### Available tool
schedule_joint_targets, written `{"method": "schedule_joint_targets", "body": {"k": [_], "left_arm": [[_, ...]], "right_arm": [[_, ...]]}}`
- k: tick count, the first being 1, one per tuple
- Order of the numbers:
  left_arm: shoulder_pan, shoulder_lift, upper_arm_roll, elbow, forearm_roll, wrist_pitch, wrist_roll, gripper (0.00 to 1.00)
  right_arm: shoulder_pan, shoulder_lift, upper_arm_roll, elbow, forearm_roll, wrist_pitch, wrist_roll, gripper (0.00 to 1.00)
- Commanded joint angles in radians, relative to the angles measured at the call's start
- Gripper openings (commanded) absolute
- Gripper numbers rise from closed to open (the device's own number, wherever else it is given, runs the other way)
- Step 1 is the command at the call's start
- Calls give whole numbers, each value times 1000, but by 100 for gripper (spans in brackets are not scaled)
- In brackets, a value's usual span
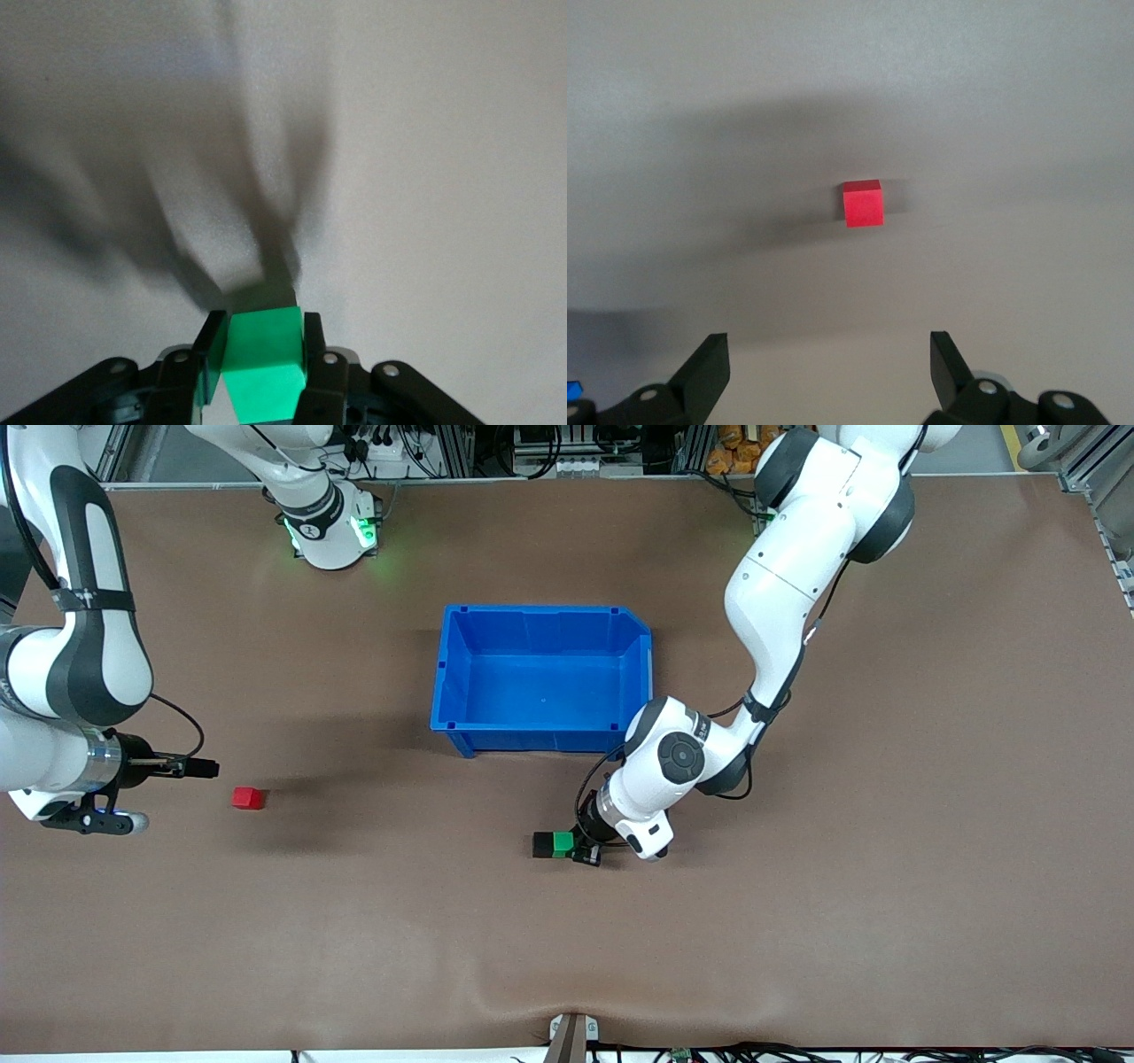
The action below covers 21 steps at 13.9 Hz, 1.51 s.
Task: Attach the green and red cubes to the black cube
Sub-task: 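Release the green cube with the left gripper while the right gripper reaches the red cube, then grasp the red cube with the right gripper while the left gripper withdraws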
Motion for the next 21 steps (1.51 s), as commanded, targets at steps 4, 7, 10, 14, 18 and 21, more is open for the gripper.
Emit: {"method": "schedule_joint_targets", "body": {"k": [4, 7, 10, 14, 18, 21], "left_arm": [[-23, 3, 21, 19, -12, -24, -18, 100], [-11, -60, 20, 19, -11, -145, -14, 100], [29, -134, 13, 19, -8, -283, 0, 100], [73, -247, 16, 16, 0, -480, 139, 100], [138, -396, 24, -8, 20, -697, 363, 100], [194, -496, 24, -14, 67, -875, 600, 100]], "right_arm": [[-12, 21, 9, -6, 3, 48, -7, 100], [-15, 54, 9, -6, 3, 82, -7, 100], [-15, 73, 9, -9, 4, 100, -7, 100], [-26, 105, 9, -11, 6, 133, -7, 100], [-37, 126, 9, -17, 10, 160, -7, 100], [-37, 136, 9, -70, 10, 249, -7, 100]]}}
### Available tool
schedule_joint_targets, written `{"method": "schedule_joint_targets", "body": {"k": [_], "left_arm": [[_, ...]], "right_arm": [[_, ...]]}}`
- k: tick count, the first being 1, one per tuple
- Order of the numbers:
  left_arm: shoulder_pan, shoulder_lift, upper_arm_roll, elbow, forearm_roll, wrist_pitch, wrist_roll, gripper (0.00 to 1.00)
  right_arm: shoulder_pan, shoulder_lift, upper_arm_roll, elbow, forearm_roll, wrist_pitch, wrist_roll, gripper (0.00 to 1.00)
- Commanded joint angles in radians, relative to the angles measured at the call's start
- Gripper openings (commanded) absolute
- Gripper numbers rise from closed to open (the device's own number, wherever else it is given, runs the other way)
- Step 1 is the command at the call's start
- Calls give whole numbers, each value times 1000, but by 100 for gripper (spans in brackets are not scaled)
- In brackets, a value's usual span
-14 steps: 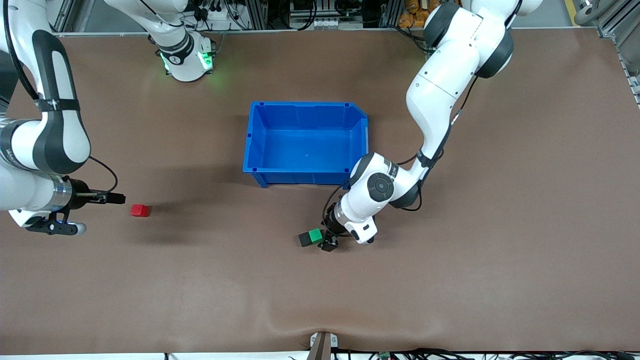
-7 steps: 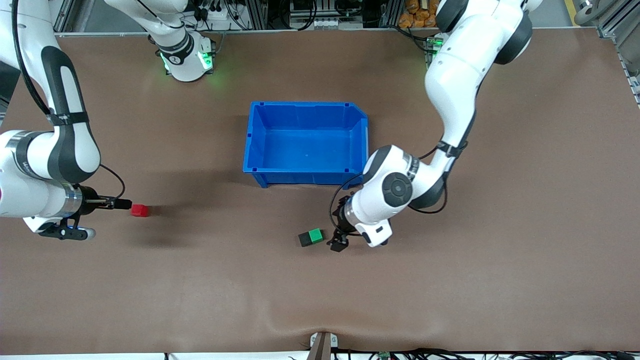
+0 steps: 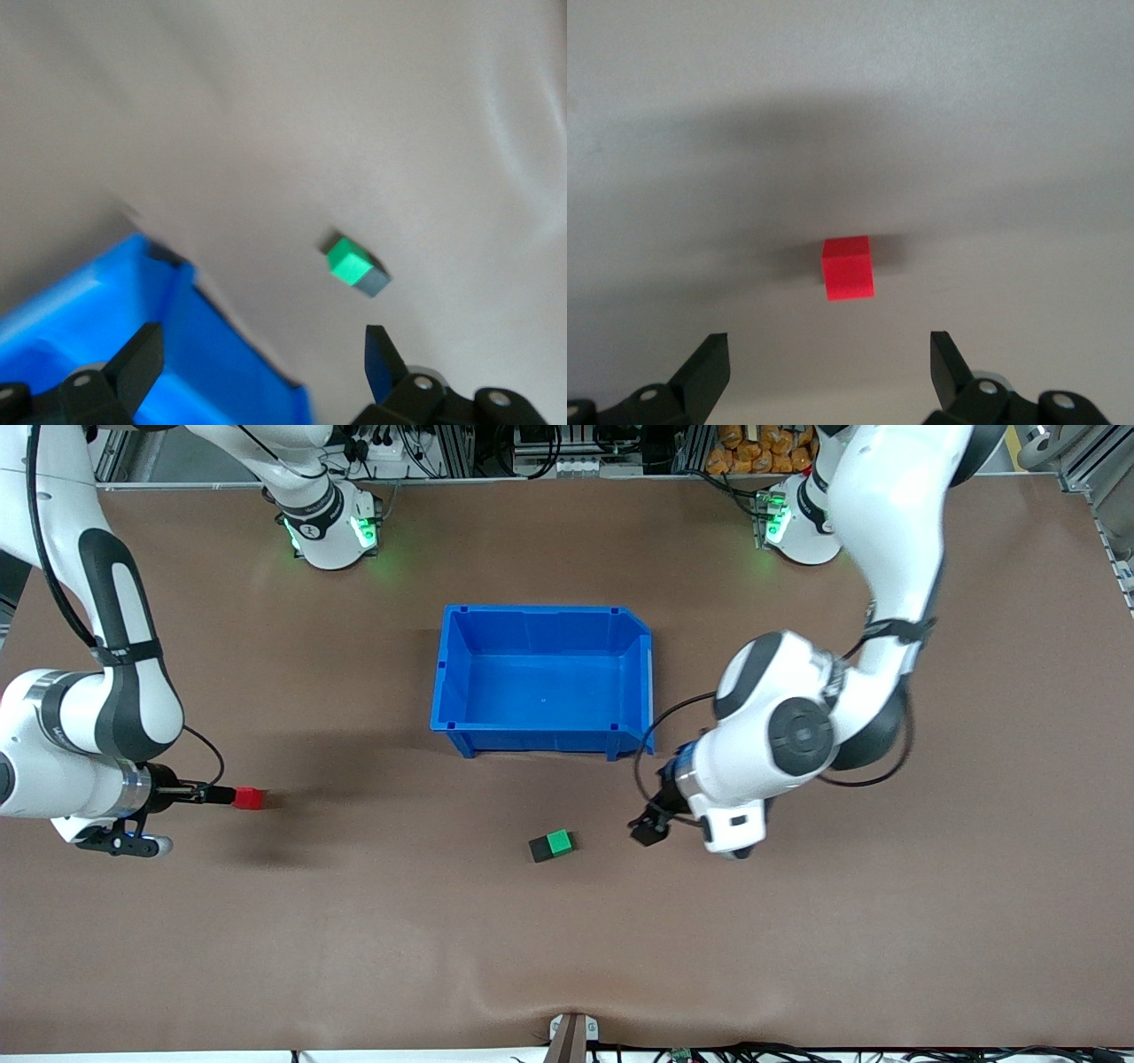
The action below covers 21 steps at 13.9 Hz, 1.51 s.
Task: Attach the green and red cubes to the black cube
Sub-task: 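Grasp the red cube with the right gripper while the left gripper withdraws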
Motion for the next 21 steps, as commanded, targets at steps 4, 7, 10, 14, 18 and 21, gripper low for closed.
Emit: {"method": "schedule_joint_targets", "body": {"k": [4, 7, 10, 14, 18, 21], "left_arm": [[177, -236, -8, -56, 40, -263, 433, 100], [237, -305, -9, -56, 42, -327, 483, 100], [251, -347, -1, -57, 75, -384, 552, 100], [253, -389, -7, -68, 212, -462, 737, 100], [300, -448, -5, -123, 246, -465, 953, 100], [320, -478, -8, -137, 246, -465, 1049, 100]], "right_arm": [[-9, 29, 12, -65, 10, 130, -7, 100], [-5, 57, 10, -65, 10, 156, -7, 100], [-11, 71, 10, -72, 10, 159, -7, 100], [-3, 73, 10, -106, 10, 197, -7, 100], [-5, 79, 10, -137, 10, 239, -7, 95], [-11, 86, 10, -137, 10, 237, -1, 59]]}}
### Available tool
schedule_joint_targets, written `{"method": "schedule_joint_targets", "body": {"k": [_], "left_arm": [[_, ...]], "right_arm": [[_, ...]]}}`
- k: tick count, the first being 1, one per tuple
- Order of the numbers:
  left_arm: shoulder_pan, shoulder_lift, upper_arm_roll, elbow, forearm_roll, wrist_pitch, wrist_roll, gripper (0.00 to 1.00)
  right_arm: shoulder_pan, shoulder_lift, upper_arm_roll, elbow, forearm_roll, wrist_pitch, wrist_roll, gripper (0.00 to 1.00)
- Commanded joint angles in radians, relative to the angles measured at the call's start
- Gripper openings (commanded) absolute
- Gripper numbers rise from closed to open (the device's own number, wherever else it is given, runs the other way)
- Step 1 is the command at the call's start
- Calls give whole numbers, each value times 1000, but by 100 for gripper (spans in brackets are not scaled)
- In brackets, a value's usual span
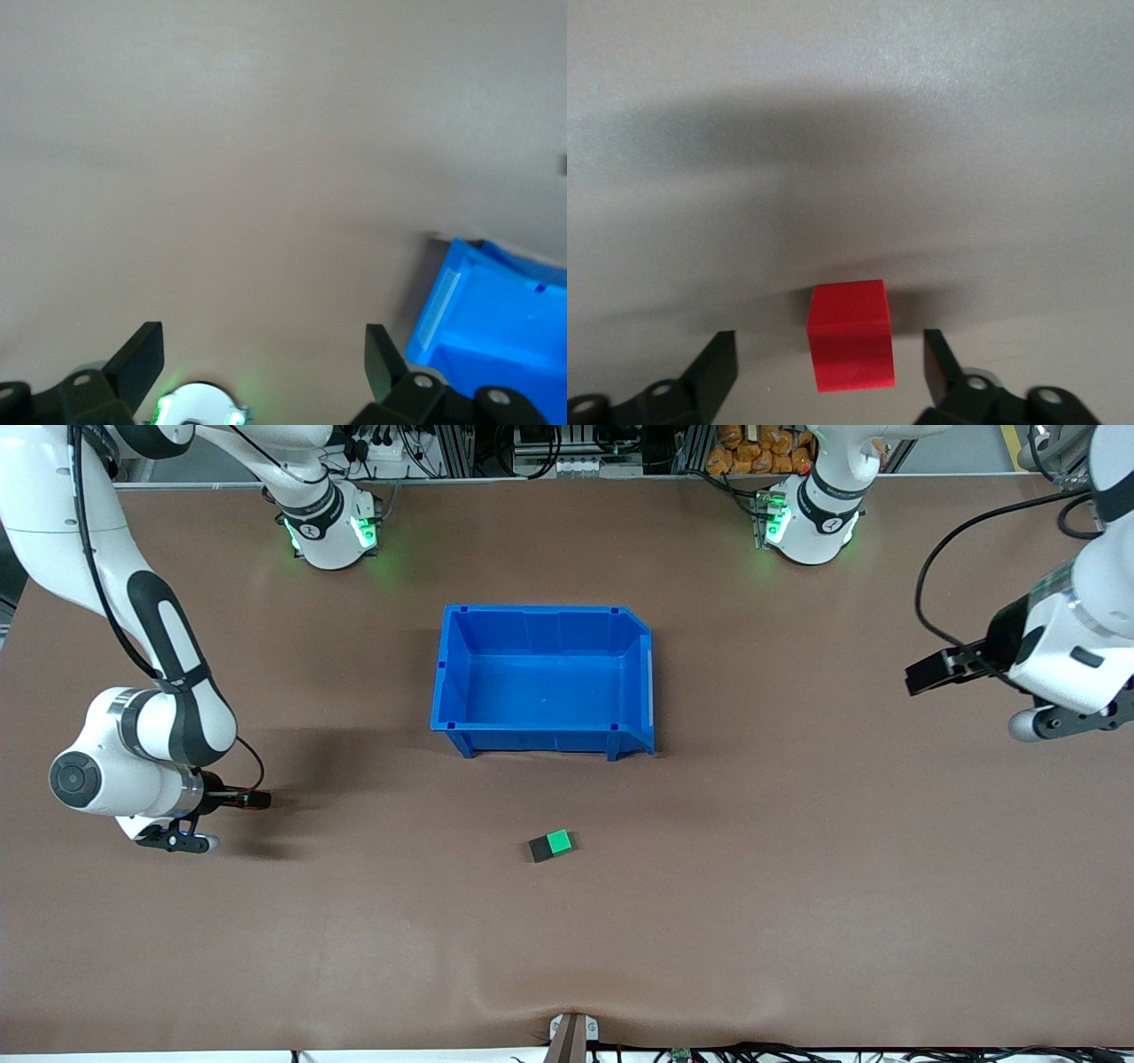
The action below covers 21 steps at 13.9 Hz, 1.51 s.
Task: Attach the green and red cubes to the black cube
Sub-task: 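Grasp the red cube with the right gripper while the left gripper withdraws, then carry the red cube with the right gripper toward the black cube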
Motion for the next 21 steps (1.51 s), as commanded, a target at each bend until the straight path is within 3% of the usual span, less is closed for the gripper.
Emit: {"method": "schedule_joint_targets", "body": {"k": [1, 2, 3, 5, 8, 12, 15, 18, 21], "left_arm": [[11, -65, -9, -71, 18, 6, 61, 100], [11, -88, -9, -99, 18, 12, 62, 100], [13, -106, -9, -126, 18, 21, 64, 100], [36, -134, -10, -160, 16, 34, 108, 100], [65, -188, -13, -226, 4, 78, 166, 100], [7, -327, 42, -435, 5, 192, 222, 100], [-80, -384, 134, -487, 7, 190, 231, 100], [-70, -396, 132, -490, 14, 180, 295, 100], [-56, -395, 135, -484, 11, 166, 303, 100]], "right_arm": [[-9, -1, 7, -7, 10, 4, -1, 48], [-10, -1, 7, -5, 10, 4, -1, 46], [-12, -1, 7, -5, 10, 2, -6, 26], [-13, -1, 7, -4, 10, -1, -6, 0], [-15, -3, 9, 4, 11, -14, 10, 0], [-7, -6, 12, 22, 16, -54, 103, 0], [5, -10, 17, 35, 16, -105, 195, 0], [5, -12, 17, 47, 88, -137, 198, 0], [14, -15, 17, 68, 102, -180, 261, 0]]}}
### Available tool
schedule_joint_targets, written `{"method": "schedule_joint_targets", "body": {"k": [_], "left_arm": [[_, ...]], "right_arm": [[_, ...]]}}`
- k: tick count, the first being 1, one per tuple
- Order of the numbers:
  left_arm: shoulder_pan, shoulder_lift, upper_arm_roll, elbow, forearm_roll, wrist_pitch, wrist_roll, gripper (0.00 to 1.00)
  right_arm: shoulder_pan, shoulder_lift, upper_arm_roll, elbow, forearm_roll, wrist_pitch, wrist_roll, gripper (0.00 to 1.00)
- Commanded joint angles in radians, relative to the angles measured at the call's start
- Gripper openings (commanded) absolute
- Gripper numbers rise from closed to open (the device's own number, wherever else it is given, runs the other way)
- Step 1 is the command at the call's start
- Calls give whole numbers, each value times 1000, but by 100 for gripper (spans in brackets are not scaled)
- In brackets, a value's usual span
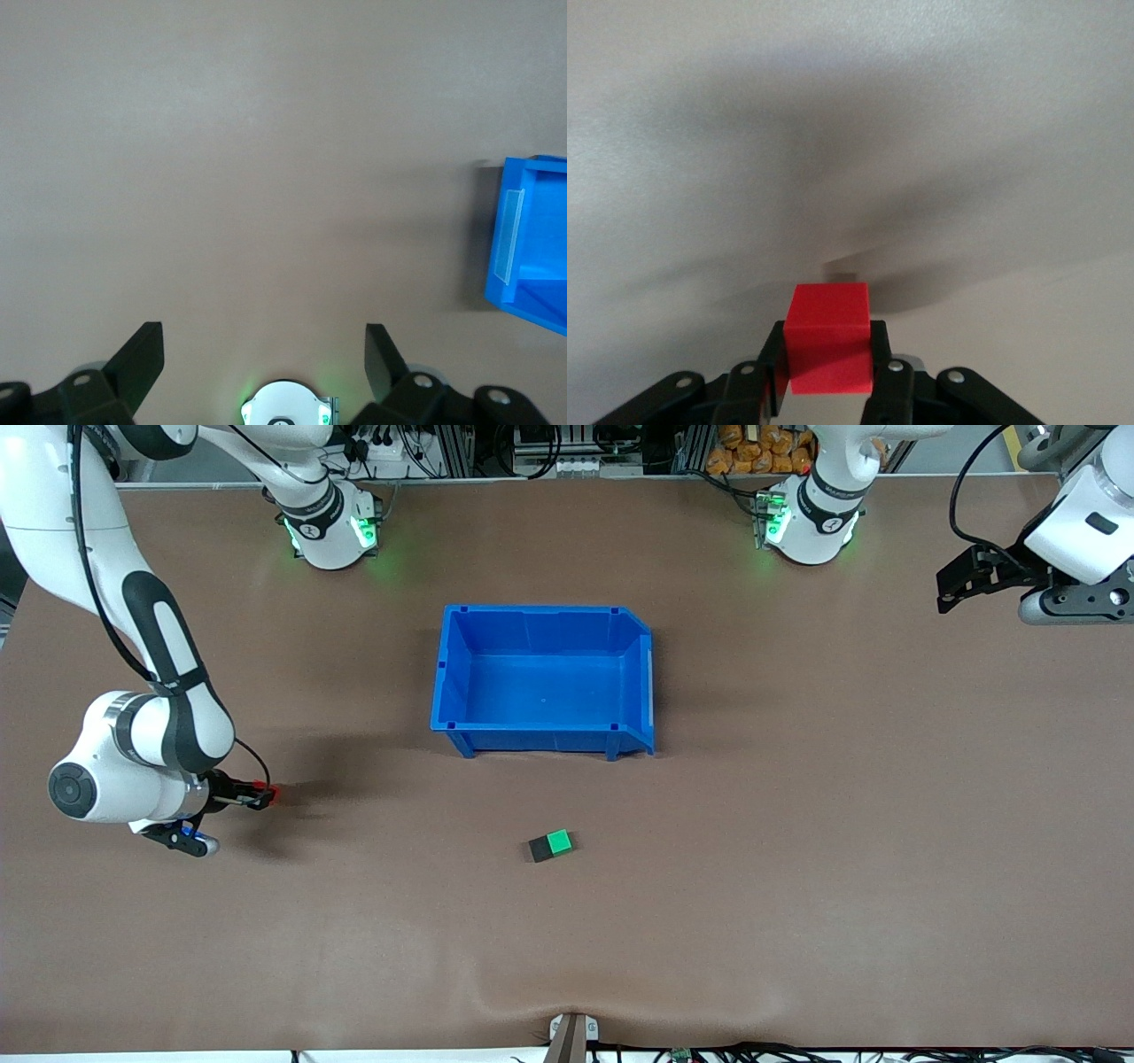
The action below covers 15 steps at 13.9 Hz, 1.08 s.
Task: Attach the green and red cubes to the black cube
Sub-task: 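Carry the red cube with the right gripper toward the black cube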
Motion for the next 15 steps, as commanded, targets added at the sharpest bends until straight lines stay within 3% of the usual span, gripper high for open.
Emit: {"method": "schedule_joint_targets", "body": {"k": [1, 15], "left_arm": [[6, -21, 3, -22, 10, 4, 22, 100], [47, -35, 4, -15, 11, 4, 70, 100]], "right_arm": [[17, -18, 5, 15, 16, -55, 133, 0], [121, -38, 18, 32, 94, -86, 562, 0]]}}
